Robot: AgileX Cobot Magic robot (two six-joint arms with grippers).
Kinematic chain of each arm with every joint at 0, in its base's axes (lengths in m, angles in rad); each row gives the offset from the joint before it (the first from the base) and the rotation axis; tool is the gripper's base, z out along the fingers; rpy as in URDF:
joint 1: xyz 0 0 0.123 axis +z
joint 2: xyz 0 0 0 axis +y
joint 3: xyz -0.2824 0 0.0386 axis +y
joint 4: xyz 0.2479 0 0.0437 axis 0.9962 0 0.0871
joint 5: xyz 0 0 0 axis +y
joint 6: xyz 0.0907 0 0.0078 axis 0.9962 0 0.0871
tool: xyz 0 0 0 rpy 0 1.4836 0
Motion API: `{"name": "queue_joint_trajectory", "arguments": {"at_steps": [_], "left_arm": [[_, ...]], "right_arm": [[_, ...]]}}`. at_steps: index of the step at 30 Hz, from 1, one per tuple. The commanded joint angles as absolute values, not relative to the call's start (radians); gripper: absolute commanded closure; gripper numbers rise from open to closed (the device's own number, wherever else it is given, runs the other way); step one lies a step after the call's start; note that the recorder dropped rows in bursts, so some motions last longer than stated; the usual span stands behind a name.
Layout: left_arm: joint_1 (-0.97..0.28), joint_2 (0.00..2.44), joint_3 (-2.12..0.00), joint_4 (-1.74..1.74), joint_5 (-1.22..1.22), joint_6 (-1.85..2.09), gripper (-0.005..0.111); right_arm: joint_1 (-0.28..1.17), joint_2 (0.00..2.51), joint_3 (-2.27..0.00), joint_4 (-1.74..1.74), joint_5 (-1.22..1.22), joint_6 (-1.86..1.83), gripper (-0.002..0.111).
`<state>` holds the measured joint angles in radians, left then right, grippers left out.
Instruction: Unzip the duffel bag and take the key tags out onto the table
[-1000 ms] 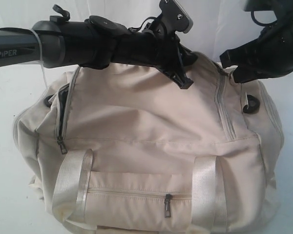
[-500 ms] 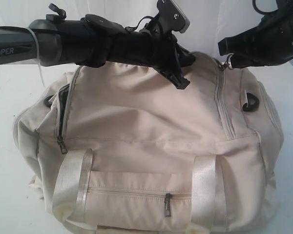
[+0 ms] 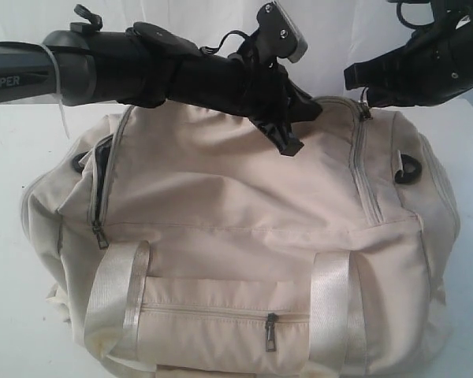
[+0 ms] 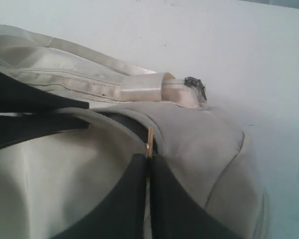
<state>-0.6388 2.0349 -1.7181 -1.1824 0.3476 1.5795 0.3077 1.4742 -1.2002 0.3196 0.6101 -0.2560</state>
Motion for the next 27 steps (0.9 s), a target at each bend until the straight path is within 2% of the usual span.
{"name": "queue_joint_trajectory", "arguments": {"at_steps": [1, 7, 17, 27], "left_arm": [[-0.649, 2.016, -1.724, -1.262, 0.407, 1.569, 0.107], [-0.649, 2.016, -1.724, -1.415, 0.278, 1.569, 0.107], [-0.649, 2.016, -1.724, -1.426, 0.186, 1.581, 0.107], [-0.623, 2.019, -1.724, -1.426, 0.158, 1.603, 0.107]], "right_arm": [[0.299, 1.477, -1.196, 0.323, 0.635, -0.254, 0.108], [0.299, 1.479, -1.140, 0.323, 0.689, -0.227, 0.108], [0.355, 1.407, -0.954, 0.392, 0.667, -0.231, 0.108], [0.378, 1.194, -0.917, 0.389, 0.710, -0.231, 0.108]]}}
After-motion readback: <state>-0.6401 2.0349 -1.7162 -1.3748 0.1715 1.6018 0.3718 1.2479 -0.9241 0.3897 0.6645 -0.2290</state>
